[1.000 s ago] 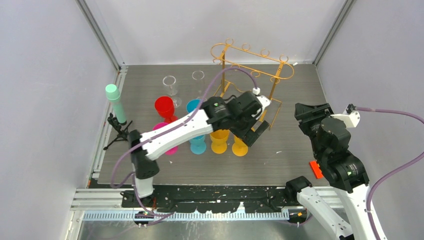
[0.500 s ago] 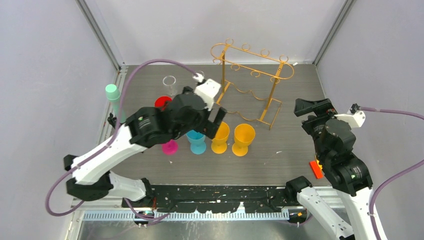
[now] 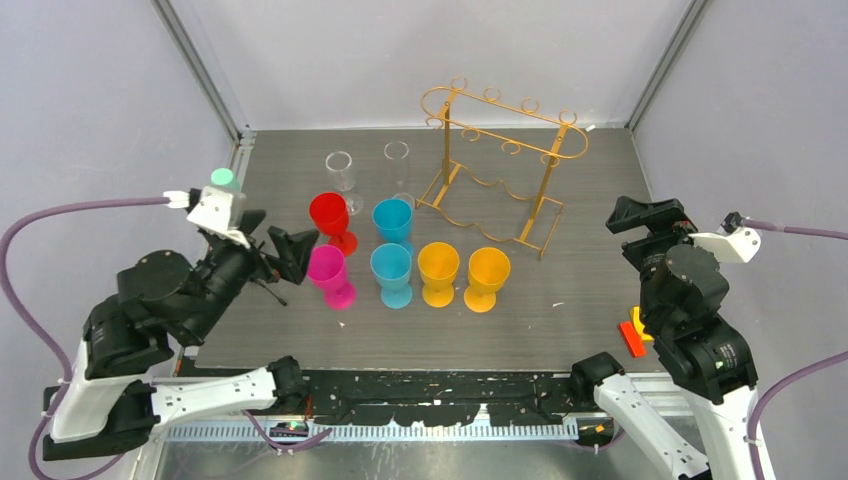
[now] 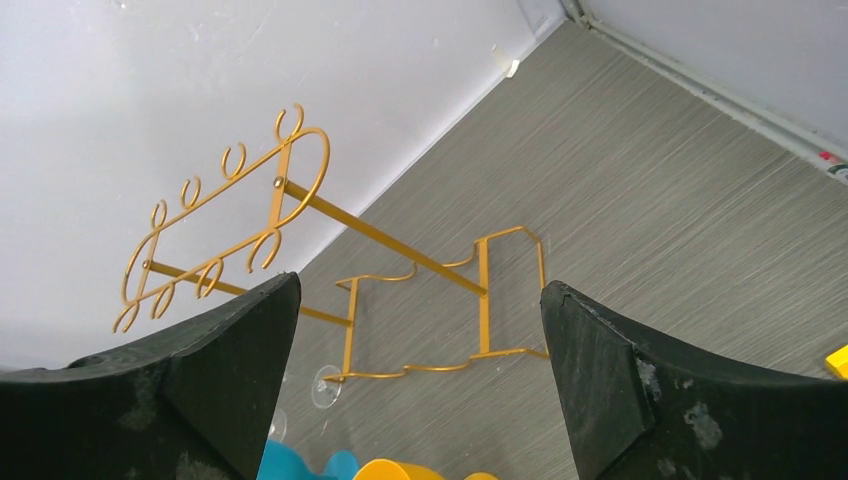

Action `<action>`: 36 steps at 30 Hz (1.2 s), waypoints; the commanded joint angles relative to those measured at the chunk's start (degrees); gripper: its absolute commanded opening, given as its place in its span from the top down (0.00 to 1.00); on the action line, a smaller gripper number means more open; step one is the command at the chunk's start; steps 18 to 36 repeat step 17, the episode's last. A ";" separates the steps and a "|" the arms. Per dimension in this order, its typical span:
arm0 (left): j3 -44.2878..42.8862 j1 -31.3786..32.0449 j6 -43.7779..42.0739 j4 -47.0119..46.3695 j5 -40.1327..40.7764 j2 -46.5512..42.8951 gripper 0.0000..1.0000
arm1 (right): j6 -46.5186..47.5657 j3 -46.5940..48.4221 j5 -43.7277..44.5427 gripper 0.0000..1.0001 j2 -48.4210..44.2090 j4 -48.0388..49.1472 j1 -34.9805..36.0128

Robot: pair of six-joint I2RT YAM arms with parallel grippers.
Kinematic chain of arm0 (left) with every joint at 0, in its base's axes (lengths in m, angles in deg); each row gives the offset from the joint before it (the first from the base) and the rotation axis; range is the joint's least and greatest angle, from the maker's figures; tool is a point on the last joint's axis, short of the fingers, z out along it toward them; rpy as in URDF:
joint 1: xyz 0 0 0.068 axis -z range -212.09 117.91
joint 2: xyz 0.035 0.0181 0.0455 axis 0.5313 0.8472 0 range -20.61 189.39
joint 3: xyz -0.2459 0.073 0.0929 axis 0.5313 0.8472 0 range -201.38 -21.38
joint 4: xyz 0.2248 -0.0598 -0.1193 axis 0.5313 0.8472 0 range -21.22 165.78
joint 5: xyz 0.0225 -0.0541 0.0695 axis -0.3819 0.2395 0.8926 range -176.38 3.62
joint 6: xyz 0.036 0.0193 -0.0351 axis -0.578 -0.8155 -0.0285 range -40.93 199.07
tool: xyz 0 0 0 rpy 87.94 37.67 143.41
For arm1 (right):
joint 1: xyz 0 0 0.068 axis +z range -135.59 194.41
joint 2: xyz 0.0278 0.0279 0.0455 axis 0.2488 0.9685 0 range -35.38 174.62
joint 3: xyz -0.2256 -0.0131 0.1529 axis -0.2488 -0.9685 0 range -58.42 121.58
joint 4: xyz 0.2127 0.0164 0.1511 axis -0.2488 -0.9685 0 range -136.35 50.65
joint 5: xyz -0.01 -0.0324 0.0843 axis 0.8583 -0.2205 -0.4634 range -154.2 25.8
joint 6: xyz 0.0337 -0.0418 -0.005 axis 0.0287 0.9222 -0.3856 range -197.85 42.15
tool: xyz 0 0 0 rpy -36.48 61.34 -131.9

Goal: Take the wine glass off the wine glass rack

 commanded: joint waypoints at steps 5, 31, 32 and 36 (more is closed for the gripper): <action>-0.71 0.31 -2.77 -1.33 5.05 -3.36 0.00 | 3.74 2.57 5.84 0.04 -0.79 2.16 -0.10; -0.92 0.29 -3.62 -0.20 4.62 -5.50 0.00 | 8.24 4.98 11.04 0.04 -3.34 2.49 -0.10; -0.92 0.29 -3.62 -0.20 4.62 -5.50 0.00 | 8.24 4.98 11.04 0.04 -3.34 2.49 -0.10; -0.92 0.29 -3.62 -0.20 4.62 -5.50 0.00 | 8.24 4.98 11.04 0.04 -3.34 2.49 -0.10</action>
